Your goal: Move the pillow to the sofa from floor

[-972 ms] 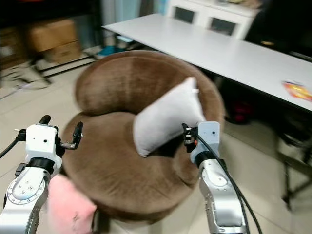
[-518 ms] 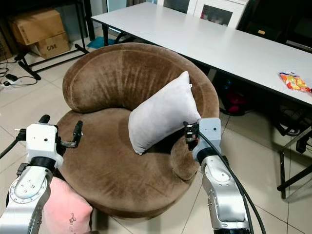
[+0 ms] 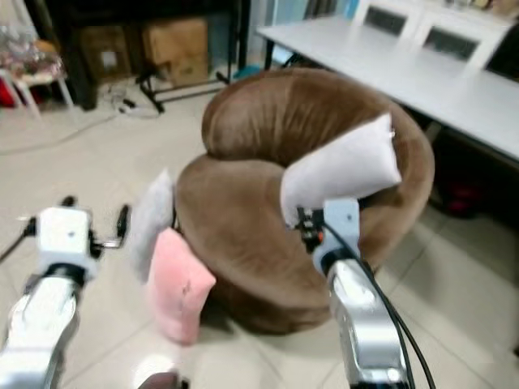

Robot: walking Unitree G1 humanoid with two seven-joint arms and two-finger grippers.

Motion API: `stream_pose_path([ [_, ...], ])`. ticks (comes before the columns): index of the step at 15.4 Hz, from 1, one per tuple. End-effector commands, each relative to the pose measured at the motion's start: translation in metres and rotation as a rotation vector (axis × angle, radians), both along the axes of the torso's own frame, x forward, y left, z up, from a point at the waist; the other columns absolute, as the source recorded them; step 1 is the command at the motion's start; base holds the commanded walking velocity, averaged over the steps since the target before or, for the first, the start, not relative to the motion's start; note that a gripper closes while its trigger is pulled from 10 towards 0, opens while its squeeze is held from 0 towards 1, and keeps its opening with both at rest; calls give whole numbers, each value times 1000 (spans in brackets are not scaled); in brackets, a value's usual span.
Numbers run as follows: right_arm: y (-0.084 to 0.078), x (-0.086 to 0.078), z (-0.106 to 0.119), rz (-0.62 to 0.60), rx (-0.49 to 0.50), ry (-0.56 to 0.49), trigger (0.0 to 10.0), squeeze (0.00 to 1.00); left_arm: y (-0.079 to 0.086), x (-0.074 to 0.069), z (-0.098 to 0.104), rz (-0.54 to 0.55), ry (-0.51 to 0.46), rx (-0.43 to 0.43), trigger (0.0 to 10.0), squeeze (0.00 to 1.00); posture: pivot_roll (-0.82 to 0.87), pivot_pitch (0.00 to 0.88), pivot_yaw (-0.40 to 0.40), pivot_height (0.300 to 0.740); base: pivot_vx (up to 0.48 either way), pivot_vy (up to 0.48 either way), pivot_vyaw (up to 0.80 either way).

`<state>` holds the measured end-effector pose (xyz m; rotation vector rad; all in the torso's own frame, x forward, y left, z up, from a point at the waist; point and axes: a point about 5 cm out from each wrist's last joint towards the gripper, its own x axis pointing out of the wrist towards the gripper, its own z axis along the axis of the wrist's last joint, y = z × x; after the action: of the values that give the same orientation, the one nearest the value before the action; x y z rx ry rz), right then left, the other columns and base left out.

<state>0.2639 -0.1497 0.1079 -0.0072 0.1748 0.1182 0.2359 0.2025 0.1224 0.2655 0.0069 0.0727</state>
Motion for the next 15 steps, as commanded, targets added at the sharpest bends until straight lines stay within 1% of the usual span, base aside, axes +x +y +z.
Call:
stream_pose_path([
  [1,-9,-1,-2,-28,-5,15,10000,0,-8,3,3,-26,-11,-12,10000,0,-23,0,-82,740,0,292,0],
  [5,-10,-3,-3,-39,-12,20,10000,0,-5,3,2,-19,-3,-5,10000,0,-27,0,-82,740,0,334,0],
  [8,-12,-4,-5,-48,-15,22,10000,0,-6,3,2,-20,-5,-3,10000,0,-26,0,-82,740,0,349,0],
  [9,-14,-4,-6,-75,-23,25,10000,0,-6,3,3,-21,-5,-4,10000,0,-26,0,-82,740,0,345,0],
  [10,-21,-5,-7,-125,-66,28,10000,1000,-6,3,3,-22,-5,-4,10000,0,-26,0,-82,740,0,349,0],
  [11,-27,-5,-8,-161,-104,32,10000,1000,-6,4,3,-23,-4,-3,10000,0,-26,0,-84,740,0,349,0],
  [12,-28,-5,-5,-135,-35,13,10000,1000,-6,4,2,-24,-3,-2,10000,0,-28,0,-81,740,0,349,0],
  [13,-28,-5,-1,-126,-14,-12,10000,1000,-6,4,2,-26,-3,0,10000,0,-28,0,-81,740,0,349,0],
  [15,-27,-4,3,-144,78,-5,10000,1000,-6,6,3,-32,-6,1,10000,0,-31,0,-75,740,0,349,0],
])
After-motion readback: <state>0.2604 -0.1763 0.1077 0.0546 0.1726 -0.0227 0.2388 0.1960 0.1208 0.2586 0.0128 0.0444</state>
